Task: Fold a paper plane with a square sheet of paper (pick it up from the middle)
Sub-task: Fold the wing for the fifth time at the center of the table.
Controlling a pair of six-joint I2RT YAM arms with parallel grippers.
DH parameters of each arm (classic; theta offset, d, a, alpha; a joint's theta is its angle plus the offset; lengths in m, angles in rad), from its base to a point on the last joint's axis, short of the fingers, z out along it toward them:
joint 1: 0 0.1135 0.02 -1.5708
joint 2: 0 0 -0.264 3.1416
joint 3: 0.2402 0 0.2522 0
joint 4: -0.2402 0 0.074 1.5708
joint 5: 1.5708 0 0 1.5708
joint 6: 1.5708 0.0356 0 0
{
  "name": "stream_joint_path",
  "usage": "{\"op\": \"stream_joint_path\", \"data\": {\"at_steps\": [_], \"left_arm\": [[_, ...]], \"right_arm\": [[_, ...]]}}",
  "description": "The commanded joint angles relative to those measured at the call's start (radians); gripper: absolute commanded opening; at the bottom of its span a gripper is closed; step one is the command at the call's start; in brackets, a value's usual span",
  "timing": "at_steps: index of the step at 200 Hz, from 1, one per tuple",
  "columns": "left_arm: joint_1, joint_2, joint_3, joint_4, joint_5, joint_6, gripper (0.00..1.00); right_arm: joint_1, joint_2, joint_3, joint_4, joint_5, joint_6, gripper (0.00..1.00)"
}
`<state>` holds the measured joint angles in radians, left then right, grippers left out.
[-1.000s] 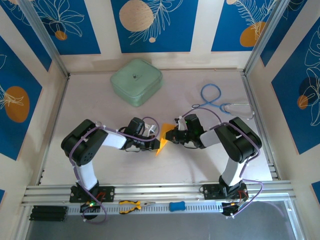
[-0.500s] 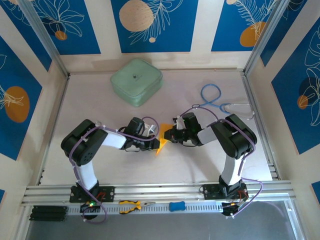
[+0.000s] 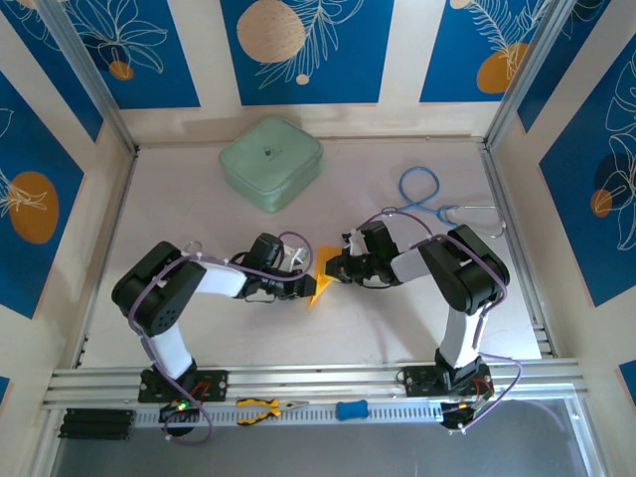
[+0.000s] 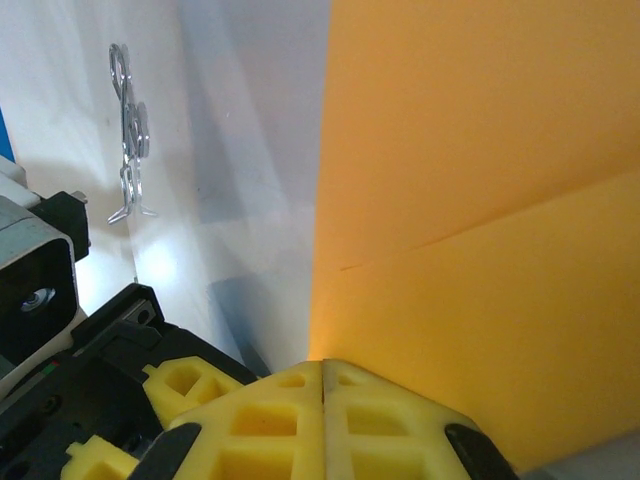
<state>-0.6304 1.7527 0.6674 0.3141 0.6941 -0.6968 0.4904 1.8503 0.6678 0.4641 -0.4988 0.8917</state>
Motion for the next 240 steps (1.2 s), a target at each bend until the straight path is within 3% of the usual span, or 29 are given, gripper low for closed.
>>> {"op": "stream_joint_path", "data": {"at_steps": [1,100,132,140,190,240], "left_arm": [[0.012,0.007,0.049,-0.103,-0.045,0.048,0.26],[0.012,0.089,0.122,-0.080,-0.015,0.034,0.20],[0.013,0.093,0.110,-0.091,-0.047,0.033,0.05],[0.012,0.091,0.099,-0.086,-0.052,0.031,0.00],[0.014,0.101,0.036,0.054,0.019,0.001,0.00],[0.012,0.116,0.034,0.136,0.106,-0.006,0.00]], "right_arm": [[0.019,0.058,-0.003,-0.048,0.046,-0.008,0.07],[0.017,0.056,-0.018,-0.001,0.025,0.004,0.08],[0.006,0.039,-0.030,0.038,-0.003,0.025,0.09],[-0.003,0.016,-0.037,0.033,0.003,0.025,0.09],[-0.094,-0.209,-0.130,-0.083,0.082,-0.025,0.13],[-0.122,-0.366,-0.223,-0.121,0.107,-0.048,0.14]]}}
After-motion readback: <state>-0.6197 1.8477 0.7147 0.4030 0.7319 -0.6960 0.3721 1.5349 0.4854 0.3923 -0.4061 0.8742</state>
